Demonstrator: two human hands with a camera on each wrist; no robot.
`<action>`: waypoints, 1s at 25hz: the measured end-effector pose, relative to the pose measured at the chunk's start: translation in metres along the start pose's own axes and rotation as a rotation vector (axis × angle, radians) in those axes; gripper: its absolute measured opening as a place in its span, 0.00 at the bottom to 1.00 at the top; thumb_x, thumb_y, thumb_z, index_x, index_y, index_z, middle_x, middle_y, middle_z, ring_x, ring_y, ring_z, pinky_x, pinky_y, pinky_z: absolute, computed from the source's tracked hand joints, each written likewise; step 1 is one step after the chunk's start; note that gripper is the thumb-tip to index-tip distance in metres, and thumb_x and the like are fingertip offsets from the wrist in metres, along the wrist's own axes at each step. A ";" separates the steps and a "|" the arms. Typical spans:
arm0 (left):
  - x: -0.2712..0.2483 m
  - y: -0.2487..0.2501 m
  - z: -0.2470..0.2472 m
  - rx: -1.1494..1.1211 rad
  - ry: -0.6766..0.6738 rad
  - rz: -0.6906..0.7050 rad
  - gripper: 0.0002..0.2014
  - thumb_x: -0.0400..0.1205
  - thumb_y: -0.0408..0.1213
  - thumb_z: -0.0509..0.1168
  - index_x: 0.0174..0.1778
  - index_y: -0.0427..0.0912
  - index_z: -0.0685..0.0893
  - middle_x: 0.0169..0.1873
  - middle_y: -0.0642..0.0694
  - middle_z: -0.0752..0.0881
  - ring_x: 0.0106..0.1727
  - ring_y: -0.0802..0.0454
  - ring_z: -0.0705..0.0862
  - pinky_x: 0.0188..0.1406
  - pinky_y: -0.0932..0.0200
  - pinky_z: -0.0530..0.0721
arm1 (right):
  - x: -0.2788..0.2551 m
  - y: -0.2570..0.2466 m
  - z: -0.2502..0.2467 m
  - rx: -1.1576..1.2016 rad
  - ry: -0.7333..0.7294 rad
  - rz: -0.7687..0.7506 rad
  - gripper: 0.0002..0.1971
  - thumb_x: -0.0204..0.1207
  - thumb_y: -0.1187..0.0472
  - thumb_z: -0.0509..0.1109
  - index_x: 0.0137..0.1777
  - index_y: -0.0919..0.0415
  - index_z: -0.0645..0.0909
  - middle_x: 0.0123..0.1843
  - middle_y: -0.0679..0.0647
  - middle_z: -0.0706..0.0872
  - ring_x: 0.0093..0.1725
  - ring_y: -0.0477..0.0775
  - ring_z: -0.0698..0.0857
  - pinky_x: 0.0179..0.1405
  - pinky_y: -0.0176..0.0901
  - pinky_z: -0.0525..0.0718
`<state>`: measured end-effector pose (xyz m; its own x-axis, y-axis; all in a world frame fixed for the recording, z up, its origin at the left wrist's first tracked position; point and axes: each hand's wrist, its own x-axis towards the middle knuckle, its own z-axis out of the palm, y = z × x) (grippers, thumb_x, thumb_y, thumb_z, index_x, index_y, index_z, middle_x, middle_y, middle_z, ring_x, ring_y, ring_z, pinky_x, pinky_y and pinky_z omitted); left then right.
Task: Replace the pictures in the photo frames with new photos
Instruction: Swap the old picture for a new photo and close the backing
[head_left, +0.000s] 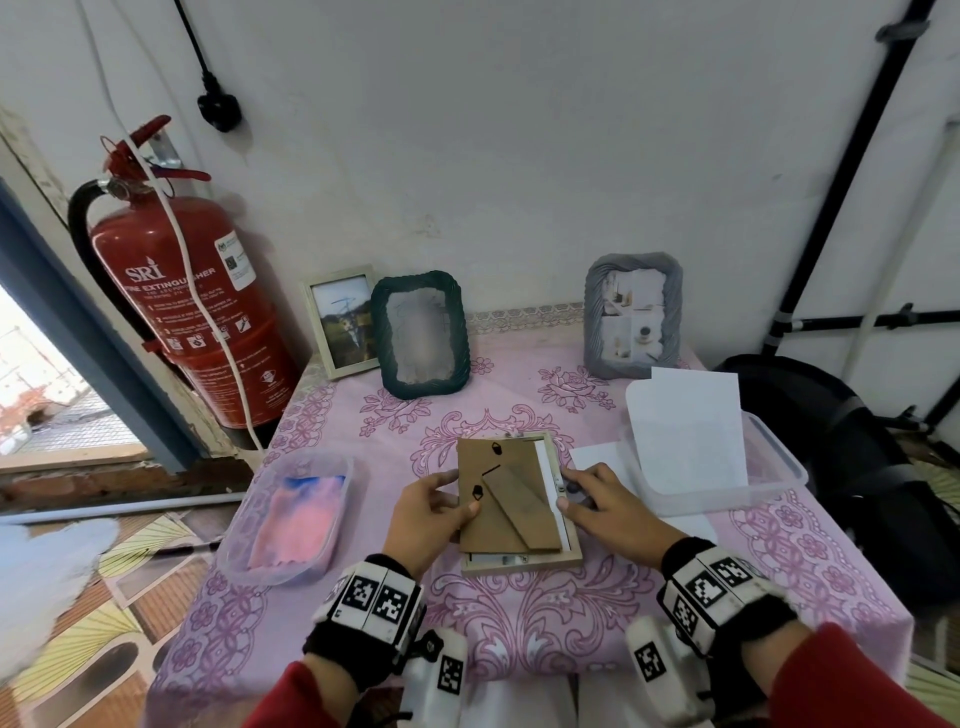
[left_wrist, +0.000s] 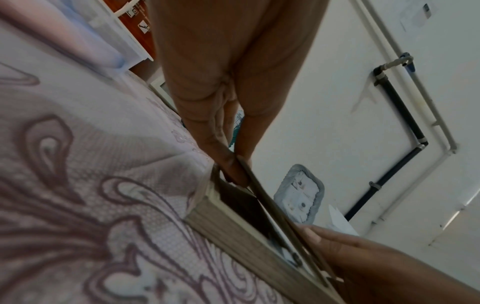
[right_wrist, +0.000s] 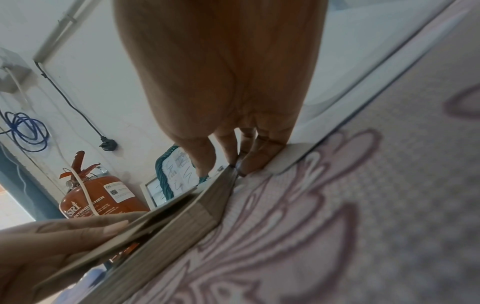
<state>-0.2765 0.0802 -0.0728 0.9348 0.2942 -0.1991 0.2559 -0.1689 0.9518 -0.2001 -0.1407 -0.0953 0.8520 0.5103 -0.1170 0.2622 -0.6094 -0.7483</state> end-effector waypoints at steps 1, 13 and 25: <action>0.000 0.000 0.002 0.027 0.016 0.011 0.26 0.76 0.26 0.70 0.71 0.35 0.75 0.38 0.39 0.82 0.43 0.44 0.84 0.39 0.55 0.88 | 0.000 0.000 0.000 0.001 0.003 0.001 0.29 0.82 0.53 0.63 0.80 0.60 0.61 0.61 0.52 0.69 0.57 0.48 0.78 0.59 0.30 0.71; 0.004 -0.006 0.011 0.336 0.108 0.121 0.23 0.72 0.36 0.76 0.63 0.40 0.81 0.49 0.40 0.79 0.37 0.57 0.77 0.36 0.79 0.77 | 0.000 -0.001 0.000 -0.023 -0.007 0.003 0.29 0.81 0.55 0.64 0.80 0.60 0.61 0.62 0.54 0.69 0.54 0.47 0.78 0.58 0.31 0.71; 0.010 -0.015 0.005 0.289 0.018 0.105 0.29 0.71 0.35 0.76 0.68 0.41 0.76 0.59 0.35 0.75 0.50 0.50 0.77 0.58 0.59 0.81 | -0.001 0.000 0.001 0.109 0.009 0.056 0.29 0.79 0.47 0.65 0.78 0.55 0.66 0.62 0.50 0.71 0.58 0.43 0.76 0.58 0.30 0.68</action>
<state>-0.2701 0.0811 -0.0896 0.9558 0.2776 -0.0966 0.2203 -0.4589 0.8607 -0.2018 -0.1409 -0.0954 0.8683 0.4714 -0.1545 0.1642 -0.5669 -0.8072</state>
